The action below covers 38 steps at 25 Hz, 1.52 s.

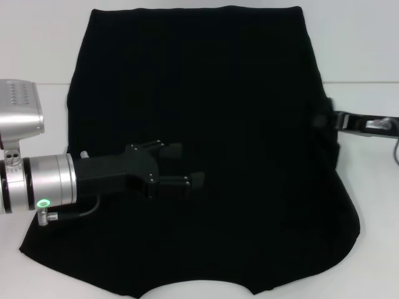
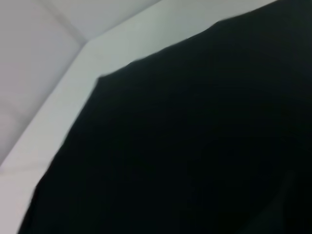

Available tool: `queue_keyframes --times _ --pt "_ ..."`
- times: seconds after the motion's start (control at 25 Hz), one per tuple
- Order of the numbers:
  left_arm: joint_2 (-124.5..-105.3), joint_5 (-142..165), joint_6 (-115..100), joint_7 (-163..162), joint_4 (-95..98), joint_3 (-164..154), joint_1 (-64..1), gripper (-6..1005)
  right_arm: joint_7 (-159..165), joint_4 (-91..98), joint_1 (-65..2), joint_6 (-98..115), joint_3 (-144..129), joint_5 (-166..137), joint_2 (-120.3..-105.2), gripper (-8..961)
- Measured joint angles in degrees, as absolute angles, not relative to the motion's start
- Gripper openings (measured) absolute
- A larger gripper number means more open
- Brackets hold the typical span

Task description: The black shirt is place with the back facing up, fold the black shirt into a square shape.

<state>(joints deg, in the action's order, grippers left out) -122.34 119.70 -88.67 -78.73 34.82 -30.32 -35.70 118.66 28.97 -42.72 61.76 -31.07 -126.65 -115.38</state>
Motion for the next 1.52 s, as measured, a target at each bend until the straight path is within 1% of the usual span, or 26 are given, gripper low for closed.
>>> queue_keyframes --times 0.36,0.68,0.88,1.0,1.12,1.32,1.44,1.52 --pt "-122.34 119.67 -88.68 -79.08 34.86 -30.32 -35.68 907 119.28 28.82 -44.59 62.69 -33.31 -126.76 -116.38 10" --pt "-122.34 119.62 -88.47 -79.10 34.88 -30.32 -35.62 906 119.32 28.74 -45.05 62.40 -33.37 -126.83 -116.86 11" --pt "-122.34 119.61 -88.42 -79.10 34.83 -30.32 -35.53 905 119.54 28.93 -45.05 63.56 -33.47 -126.85 -116.96 86" --pt "-122.34 119.61 -88.41 -79.15 34.76 -30.32 -35.51 905 119.95 29.42 -44.69 65.12 -33.32 -126.78 -116.63 131" --pt "-122.34 119.61 -88.33 -79.18 34.69 -30.32 -35.50 905 121.17 29.34 -43.99 66.41 -33.37 -126.95 -115.32 176" --pt "-122.34 119.61 -88.14 -79.19 34.61 -30.32 -35.50 904 121.91 29.14 -41.10 69.06 -33.48 -127.25 -112.98 421" --pt "-122.34 119.62 -88.13 -79.19 34.61 -30.32 -35.51 904 122.05 28.63 -39.08 71.50 -33.49 -127.25 -111.36 545" --pt "-122.34 119.62 -88.05 -79.19 34.61 -30.32 -35.51 903 122.15 28.52 -37.72 73.38 -33.49 -127.25 -110.72 628"
